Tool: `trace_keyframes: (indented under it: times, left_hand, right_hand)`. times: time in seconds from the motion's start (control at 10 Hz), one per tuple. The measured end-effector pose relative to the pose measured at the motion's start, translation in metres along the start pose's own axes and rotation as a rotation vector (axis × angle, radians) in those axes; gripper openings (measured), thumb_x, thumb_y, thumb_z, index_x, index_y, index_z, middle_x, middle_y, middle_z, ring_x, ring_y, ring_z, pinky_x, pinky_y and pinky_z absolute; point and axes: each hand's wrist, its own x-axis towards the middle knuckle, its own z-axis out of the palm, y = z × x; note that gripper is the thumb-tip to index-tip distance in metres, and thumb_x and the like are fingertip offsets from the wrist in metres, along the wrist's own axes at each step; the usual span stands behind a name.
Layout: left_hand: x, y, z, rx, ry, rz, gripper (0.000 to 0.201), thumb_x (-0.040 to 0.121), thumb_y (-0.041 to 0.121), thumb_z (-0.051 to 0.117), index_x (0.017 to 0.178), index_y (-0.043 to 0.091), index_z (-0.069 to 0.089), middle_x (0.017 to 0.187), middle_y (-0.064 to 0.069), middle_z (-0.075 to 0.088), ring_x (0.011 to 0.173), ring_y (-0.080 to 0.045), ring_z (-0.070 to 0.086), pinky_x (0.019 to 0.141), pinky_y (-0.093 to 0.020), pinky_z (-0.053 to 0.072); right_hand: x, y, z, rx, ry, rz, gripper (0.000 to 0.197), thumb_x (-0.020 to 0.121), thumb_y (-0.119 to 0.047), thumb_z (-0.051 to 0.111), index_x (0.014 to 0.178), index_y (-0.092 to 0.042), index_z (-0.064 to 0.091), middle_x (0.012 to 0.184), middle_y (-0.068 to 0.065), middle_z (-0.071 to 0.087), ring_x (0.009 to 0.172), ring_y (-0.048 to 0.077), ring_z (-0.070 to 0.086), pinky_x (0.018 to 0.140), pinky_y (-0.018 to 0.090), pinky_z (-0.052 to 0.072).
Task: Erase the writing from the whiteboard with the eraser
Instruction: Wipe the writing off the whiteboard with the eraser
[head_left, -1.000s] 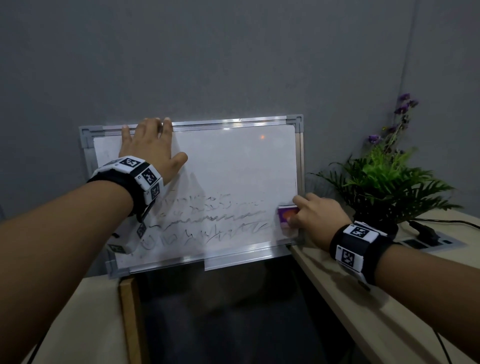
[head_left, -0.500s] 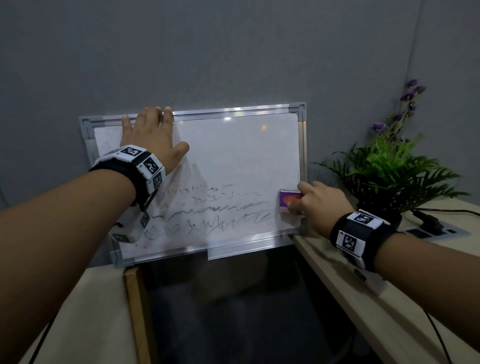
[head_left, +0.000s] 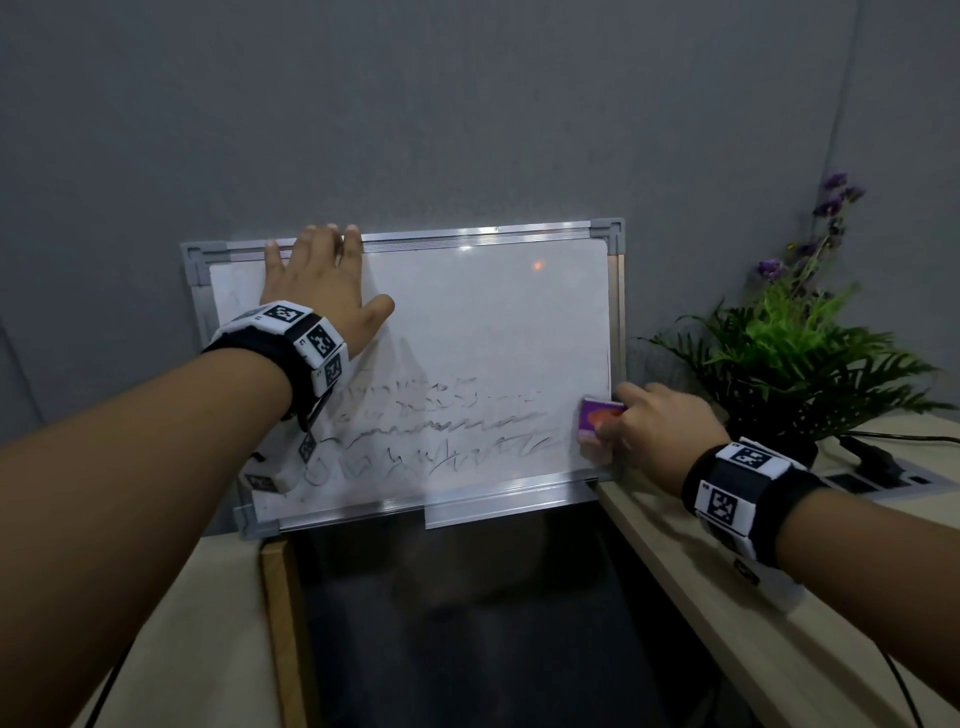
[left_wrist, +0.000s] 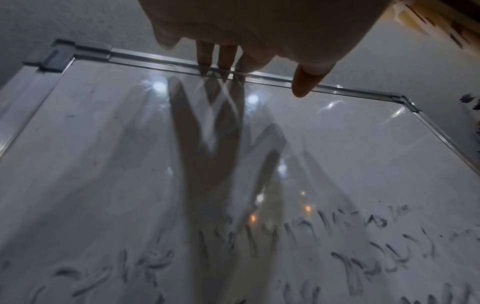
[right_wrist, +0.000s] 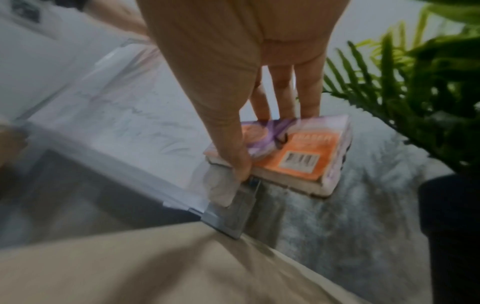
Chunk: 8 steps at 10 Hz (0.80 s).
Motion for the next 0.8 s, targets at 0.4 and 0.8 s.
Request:
trace_keyframes:
  times: [0.4, 0.8]
  left_hand:
    - [0.0, -0.001, 0.002, 0.001, 0.004, 0.004, 0.078, 0.087, 0.051, 0.039, 0.15, 0.013, 0.014, 0.151, -0.011, 0.023, 0.142, -0.029, 0.016, 0.116, -0.057, 0.007]
    - [0.0, -0.002, 0.001, -0.004, -0.002, 0.004, 0.079, 0.086, 0.051, 0.039, 0.151, 0.013, 0.013, 0.151, -0.01, 0.022, 0.142, -0.028, 0.015, 0.116, -0.058, 0.007]
  right_hand:
    - [0.002, -0.007, -0.012, 0.039, -0.024, -0.009, 0.016, 0.087, -0.034, 0.061, 0.102, -0.039, 0.063, 0.09, -0.002, 0.032, 0.087, 0.024, 0.051, 0.055, 0.03, 0.036]
    - [0.002, -0.009, -0.017, -0.022, -0.023, -0.038, 0.019, 0.09, -0.028, 0.055, 0.106, -0.035, 0.063, 0.093, -0.003, 0.033, 0.094, 0.023, 0.048, 0.054, 0.03, 0.031]
